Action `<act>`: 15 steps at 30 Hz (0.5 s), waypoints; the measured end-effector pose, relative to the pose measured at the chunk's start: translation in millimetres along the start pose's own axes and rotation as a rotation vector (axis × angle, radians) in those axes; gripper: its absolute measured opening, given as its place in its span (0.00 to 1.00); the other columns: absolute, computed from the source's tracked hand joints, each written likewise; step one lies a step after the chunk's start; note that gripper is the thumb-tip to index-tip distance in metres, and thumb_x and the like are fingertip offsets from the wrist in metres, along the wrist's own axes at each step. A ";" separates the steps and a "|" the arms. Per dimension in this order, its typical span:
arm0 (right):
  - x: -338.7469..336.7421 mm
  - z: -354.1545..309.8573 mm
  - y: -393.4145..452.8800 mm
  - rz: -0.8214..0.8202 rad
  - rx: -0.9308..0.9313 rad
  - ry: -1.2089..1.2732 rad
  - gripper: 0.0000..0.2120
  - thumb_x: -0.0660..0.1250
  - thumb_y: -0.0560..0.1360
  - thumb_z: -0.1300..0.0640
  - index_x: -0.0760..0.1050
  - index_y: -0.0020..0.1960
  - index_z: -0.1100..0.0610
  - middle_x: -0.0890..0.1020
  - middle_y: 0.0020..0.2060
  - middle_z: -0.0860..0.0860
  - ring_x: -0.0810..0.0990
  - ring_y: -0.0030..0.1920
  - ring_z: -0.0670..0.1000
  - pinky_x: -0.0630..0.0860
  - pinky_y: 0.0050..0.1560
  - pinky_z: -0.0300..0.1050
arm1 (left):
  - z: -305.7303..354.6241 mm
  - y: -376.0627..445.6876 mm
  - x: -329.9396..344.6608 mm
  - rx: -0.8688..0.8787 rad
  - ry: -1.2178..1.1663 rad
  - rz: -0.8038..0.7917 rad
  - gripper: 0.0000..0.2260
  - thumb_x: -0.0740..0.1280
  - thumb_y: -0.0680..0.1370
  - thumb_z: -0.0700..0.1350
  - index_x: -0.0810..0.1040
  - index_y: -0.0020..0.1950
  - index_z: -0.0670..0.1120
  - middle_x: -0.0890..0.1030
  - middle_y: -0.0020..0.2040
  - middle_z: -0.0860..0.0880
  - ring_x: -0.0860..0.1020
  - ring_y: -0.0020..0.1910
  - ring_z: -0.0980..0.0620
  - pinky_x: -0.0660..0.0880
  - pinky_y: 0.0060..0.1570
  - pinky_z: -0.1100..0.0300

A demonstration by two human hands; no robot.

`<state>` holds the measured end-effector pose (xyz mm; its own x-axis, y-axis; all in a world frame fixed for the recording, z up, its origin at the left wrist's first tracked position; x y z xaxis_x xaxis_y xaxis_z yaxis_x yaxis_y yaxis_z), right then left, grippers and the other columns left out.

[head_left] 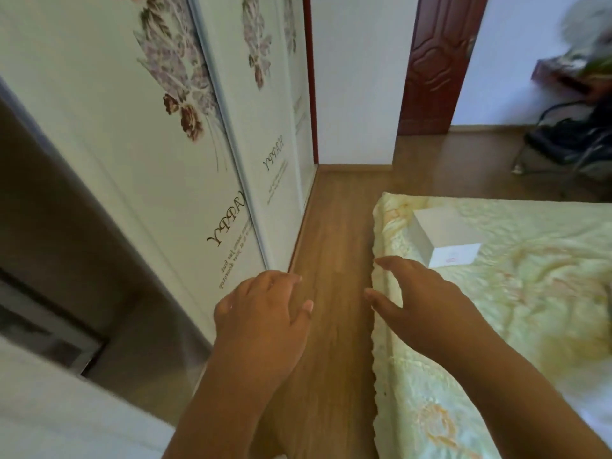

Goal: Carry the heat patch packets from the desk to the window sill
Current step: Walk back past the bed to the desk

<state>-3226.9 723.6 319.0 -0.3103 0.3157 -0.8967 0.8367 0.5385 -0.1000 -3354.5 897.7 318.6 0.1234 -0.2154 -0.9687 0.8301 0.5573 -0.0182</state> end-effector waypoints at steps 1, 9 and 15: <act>-2.5 -0.6 7.7 0.012 0.021 -0.005 0.31 0.60 0.80 0.34 0.61 0.80 0.42 0.70 0.78 0.43 0.74 0.74 0.50 0.71 0.73 0.51 | -0.6 13.8 0.5 0.030 0.004 -0.001 0.21 0.54 0.82 0.65 0.63 0.75 0.64 0.67 0.75 0.61 0.65 0.74 0.56 0.62 0.74 0.49; -14.1 -43.4 78.8 0.113 0.115 -0.024 0.31 0.60 0.81 0.34 0.62 0.80 0.43 0.70 0.78 0.43 0.75 0.73 0.49 0.73 0.72 0.51 | -19.4 120.6 -25.4 0.192 -0.017 0.002 0.21 0.56 0.82 0.64 0.65 0.75 0.63 0.68 0.74 0.61 0.66 0.74 0.57 0.63 0.73 0.50; -0.6 -71.2 124.4 0.125 0.167 -0.034 0.30 0.59 0.81 0.35 0.62 0.79 0.44 0.73 0.76 0.42 0.76 0.71 0.47 0.73 0.69 0.47 | -46.0 186.5 -28.6 0.273 -0.005 -0.024 0.20 0.57 0.82 0.63 0.66 0.74 0.62 0.69 0.74 0.61 0.67 0.73 0.57 0.64 0.71 0.50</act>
<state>-3154.7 846.0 337.7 -0.1859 0.3440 -0.9204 0.9320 0.3585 -0.0543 -3228.2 1044.7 331.5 0.1042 -0.2304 -0.9675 0.9486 0.3154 0.0270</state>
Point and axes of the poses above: each hand's wrist, its own y-axis towards the middle knuckle, its own x-axis out of the palm, z = x × y, the point moved 10 cm from there along y, towards the middle knuckle
